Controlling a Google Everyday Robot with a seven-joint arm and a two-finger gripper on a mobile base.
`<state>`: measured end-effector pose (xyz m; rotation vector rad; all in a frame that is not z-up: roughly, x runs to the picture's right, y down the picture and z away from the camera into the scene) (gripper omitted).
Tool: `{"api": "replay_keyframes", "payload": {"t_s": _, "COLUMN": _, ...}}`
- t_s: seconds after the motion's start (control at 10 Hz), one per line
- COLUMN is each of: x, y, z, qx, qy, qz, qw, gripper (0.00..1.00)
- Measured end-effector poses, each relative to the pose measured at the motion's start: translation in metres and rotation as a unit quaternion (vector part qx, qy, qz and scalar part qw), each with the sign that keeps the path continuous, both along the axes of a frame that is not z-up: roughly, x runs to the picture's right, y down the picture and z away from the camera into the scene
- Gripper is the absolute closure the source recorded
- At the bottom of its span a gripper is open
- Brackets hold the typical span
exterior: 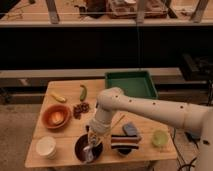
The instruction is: Wipe purple bowl with towel
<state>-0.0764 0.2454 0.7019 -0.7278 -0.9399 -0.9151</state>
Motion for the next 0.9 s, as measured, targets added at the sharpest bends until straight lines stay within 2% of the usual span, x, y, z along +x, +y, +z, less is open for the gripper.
{"api": "replay_keyframes", "payload": {"t_s": 0.2, "x": -0.026, "y": -0.004, "z": 0.0, "qx": 0.006, "qy": -0.018, "qz": -0.01, "qw": 0.9998, "gripper": 1.0}}
{"api": "replay_keyframes", "payload": {"t_s": 0.4, "x": -0.044, "y": 0.003, "z": -0.007, "qx": 0.006, "qy": -0.046, "qz": -0.027, "qw": 0.9986, "gripper": 1.0}}
{"api": "replay_keyframes", "payload": {"t_s": 0.6, "x": -0.041, "y": 0.016, "z": -0.015, "qx": -0.003, "qy": -0.056, "qz": -0.033, "qw": 0.9979, "gripper": 1.0}}
{"api": "replay_keyframes", "payload": {"t_s": 0.8, "x": -0.023, "y": 0.033, "z": -0.019, "qx": -0.02, "qy": -0.056, "qz": -0.027, "qw": 0.9978, "gripper": 1.0}}
{"api": "replay_keyframes", "payload": {"t_s": 0.9, "x": -0.014, "y": 0.037, "z": -0.02, "qx": -0.022, "qy": -0.057, "qz": -0.021, "qw": 0.9979, "gripper": 1.0}}
